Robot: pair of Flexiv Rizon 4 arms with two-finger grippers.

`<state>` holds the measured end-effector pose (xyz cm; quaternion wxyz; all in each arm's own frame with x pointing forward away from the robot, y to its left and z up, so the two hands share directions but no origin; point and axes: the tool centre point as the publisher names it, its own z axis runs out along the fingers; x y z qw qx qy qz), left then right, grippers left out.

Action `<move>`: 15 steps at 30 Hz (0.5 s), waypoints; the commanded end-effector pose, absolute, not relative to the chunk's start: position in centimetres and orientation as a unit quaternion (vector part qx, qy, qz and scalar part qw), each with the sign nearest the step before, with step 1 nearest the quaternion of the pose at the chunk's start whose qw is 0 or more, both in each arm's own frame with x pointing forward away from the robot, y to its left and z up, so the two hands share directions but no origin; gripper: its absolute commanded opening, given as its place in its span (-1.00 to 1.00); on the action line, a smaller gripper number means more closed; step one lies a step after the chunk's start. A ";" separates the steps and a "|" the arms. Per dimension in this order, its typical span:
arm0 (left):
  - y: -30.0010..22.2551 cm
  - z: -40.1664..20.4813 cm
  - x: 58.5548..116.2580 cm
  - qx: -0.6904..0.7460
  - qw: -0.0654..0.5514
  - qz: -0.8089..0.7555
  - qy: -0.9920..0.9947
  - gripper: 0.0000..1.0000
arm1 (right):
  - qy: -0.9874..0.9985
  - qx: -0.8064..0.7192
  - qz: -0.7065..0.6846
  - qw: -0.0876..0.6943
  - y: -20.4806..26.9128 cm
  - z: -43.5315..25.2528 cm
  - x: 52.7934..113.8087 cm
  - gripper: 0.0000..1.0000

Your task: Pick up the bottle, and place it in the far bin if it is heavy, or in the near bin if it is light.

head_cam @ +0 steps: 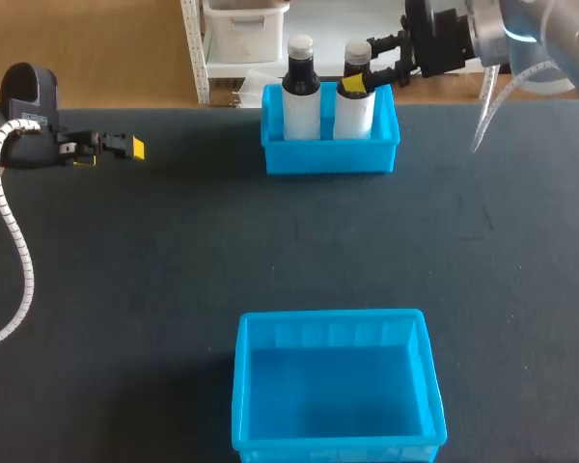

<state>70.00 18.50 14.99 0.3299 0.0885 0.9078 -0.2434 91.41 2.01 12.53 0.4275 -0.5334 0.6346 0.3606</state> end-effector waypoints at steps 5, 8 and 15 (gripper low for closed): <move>18.5 15.0 70.0 0.088 0.330 -0.243 0.908 1.00 | 0.642 -0.528 0.353 0.429 0.8 13.5 90.9 1.00; 18.5 15.0 70.0 0.088 0.330 -0.243 0.908 1.00 | 0.646 -0.525 0.348 0.430 0.0 13.9 90.5 1.00; 18.5 15.0 70.0 0.088 0.330 -0.243 0.908 1.00 | 0.654 -0.518 0.340 0.434 -1.7 14.9 89.6 1.00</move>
